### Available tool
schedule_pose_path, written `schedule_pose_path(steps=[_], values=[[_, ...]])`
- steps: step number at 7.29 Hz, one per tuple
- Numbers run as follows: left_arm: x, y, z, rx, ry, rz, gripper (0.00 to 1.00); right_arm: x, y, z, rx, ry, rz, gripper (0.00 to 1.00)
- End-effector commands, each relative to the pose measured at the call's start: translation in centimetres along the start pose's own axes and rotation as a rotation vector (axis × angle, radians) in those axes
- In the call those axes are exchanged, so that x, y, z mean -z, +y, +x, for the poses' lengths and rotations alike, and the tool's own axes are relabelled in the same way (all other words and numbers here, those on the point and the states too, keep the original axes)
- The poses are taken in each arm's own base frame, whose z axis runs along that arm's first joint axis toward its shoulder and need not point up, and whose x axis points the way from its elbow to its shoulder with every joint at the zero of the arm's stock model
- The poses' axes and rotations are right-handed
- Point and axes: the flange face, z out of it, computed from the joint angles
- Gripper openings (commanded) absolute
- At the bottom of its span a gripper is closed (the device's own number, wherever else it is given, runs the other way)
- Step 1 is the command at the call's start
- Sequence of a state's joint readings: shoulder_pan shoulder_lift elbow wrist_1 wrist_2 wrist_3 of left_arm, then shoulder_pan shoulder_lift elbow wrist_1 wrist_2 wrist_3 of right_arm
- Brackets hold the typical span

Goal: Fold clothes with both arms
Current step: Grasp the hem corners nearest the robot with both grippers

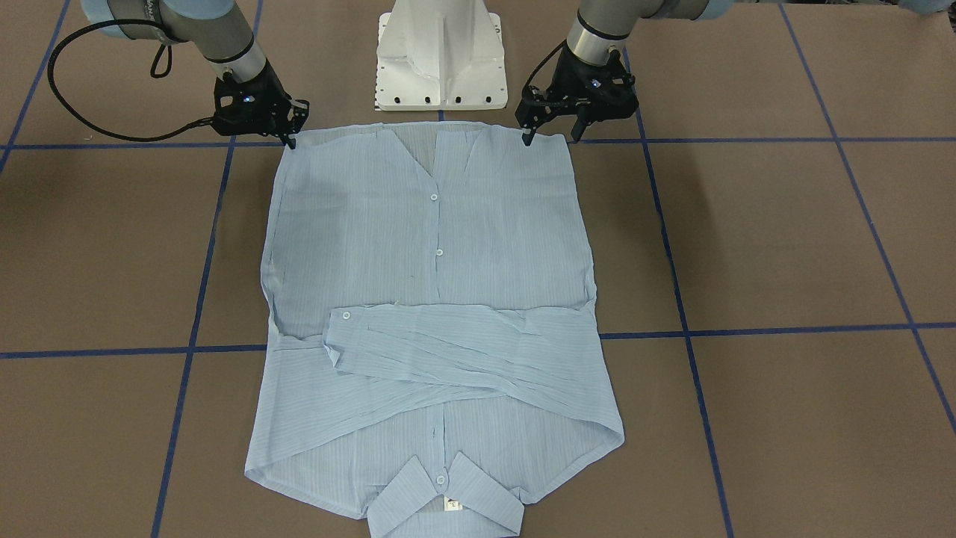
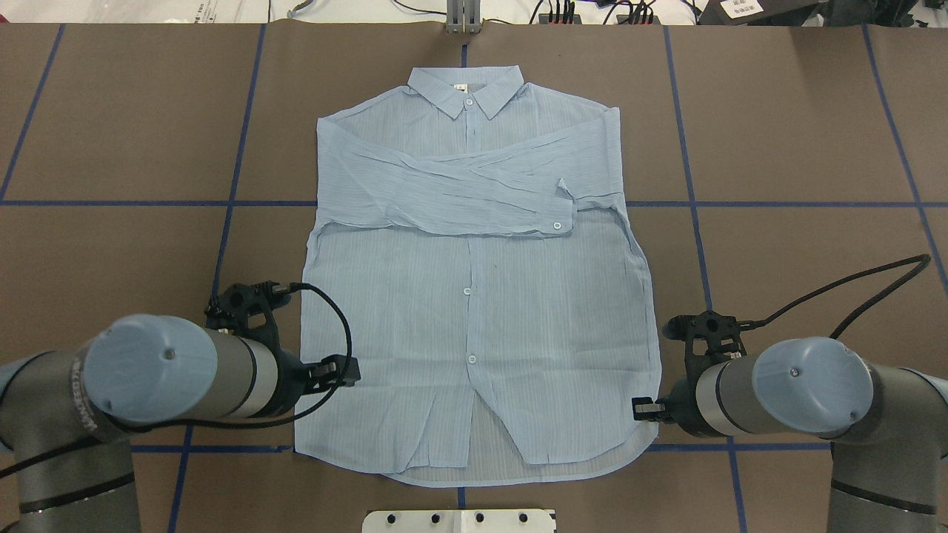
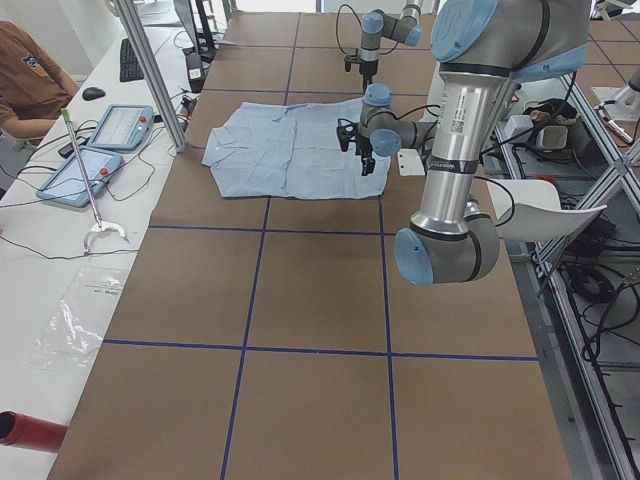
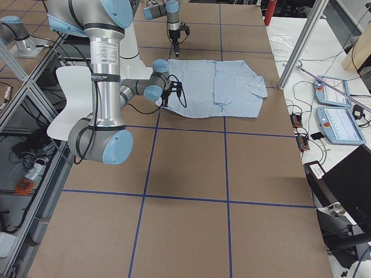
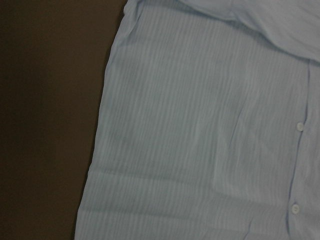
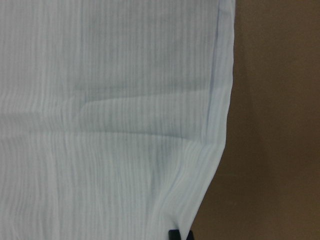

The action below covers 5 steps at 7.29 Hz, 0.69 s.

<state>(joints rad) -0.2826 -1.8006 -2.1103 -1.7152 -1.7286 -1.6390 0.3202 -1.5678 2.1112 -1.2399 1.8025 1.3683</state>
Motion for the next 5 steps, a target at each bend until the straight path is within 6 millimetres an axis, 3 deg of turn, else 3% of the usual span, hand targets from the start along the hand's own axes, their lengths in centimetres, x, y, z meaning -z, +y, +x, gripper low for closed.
schedule_pose_path(steps=[1, 3, 5], values=[[-2.8, 1.7, -2.2, -0.006, -0.074, -0.02, 0.76, 1.1, -0.7, -0.2, -0.005, -0.02, 0.014, 0.0], [-4.8, 1.5, -2.6, -0.01, -0.108, -0.017, 0.72, 1.2, -0.9, -0.1, -0.009, -0.02, 0.019, 0.0], [-5.6, 1.4, -2.9, -0.009, -0.123, -0.006, 0.68, 1.3, -1.3, 0.2, -0.017, -0.018, 0.022, 0.0]])
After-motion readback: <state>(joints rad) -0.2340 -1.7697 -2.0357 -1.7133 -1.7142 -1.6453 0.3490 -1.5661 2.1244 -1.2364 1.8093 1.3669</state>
